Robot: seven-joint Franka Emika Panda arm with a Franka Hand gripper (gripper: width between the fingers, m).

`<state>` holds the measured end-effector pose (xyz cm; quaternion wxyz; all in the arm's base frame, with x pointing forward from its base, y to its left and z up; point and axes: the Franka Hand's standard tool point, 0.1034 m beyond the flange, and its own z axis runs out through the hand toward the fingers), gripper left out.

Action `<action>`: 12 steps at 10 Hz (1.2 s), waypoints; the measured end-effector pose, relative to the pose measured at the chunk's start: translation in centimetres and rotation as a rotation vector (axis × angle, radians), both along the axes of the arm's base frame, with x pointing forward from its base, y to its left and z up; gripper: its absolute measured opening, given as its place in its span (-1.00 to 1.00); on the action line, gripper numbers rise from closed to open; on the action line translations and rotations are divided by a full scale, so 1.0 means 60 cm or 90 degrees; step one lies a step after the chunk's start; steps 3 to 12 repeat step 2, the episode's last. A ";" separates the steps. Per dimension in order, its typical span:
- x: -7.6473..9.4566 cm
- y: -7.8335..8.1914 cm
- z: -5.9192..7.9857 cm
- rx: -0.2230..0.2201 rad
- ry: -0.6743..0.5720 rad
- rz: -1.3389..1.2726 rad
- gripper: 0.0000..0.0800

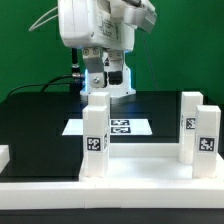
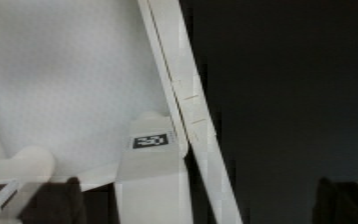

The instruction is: Assemble desk

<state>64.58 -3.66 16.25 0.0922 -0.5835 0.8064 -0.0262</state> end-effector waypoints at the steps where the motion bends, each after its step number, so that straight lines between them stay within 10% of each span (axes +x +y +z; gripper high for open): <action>1: 0.000 0.000 -0.001 0.000 0.000 0.000 0.62; 12: 0.000 0.000 -0.001 0.000 0.001 0.001 0.62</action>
Offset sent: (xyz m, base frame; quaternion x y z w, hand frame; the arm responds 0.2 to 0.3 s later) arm 0.0000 0.0000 0.0000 0.0000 0.0000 0.0000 1.0000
